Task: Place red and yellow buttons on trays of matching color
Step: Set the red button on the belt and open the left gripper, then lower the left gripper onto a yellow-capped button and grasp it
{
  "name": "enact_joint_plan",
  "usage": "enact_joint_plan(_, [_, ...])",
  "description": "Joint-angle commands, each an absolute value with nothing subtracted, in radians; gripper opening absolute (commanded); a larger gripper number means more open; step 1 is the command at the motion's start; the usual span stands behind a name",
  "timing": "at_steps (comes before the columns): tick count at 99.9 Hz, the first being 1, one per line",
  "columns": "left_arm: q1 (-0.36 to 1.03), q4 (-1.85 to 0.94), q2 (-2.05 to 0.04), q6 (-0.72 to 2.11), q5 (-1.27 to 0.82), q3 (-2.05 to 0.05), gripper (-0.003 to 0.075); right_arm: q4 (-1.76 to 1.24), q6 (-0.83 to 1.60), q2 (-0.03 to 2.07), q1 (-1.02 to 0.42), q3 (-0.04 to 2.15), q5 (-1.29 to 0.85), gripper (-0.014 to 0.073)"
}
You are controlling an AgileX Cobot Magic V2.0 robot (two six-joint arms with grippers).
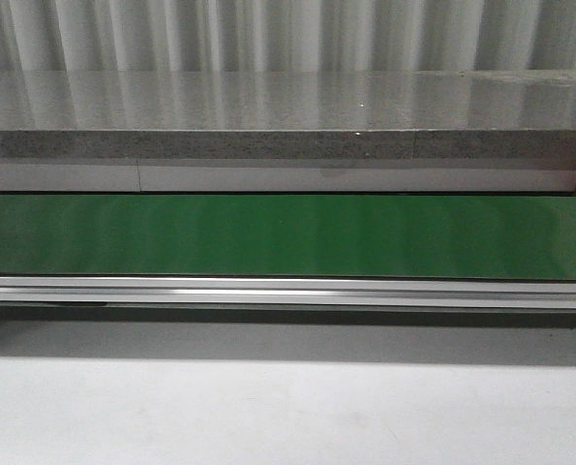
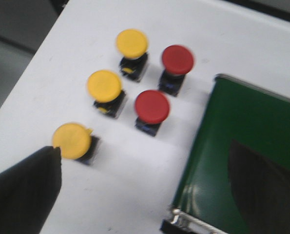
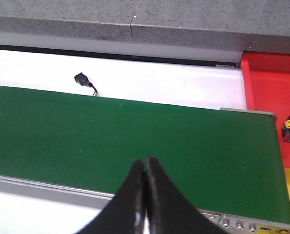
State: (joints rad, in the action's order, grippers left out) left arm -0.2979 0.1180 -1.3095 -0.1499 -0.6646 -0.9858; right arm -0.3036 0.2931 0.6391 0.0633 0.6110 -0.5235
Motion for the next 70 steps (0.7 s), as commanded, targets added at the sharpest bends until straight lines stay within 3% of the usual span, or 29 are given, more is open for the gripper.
enact_joint_plan(1, [-0.37, 0.102, -1.312, -0.163, -0.621, -0.98, 0.0657, -0.316, 0.299, 0.636, 0.063, 0.635, -0.463, -0.0068])
enact_joint_plan(14, [-0.432, 0.098, -1.383, -0.163, -0.586, -0.952, 0.0657, -0.316, 0.299, 0.636, 0.063, 0.635, -0.463, -0.0068])
enact_joint_plan(70, [-0.47, 0.136, -1.657, -0.163, -0.409, -1.013, 0.0657, -0.316, 0.299, 0.636, 0.063, 0.635, -0.463, -0.0068])
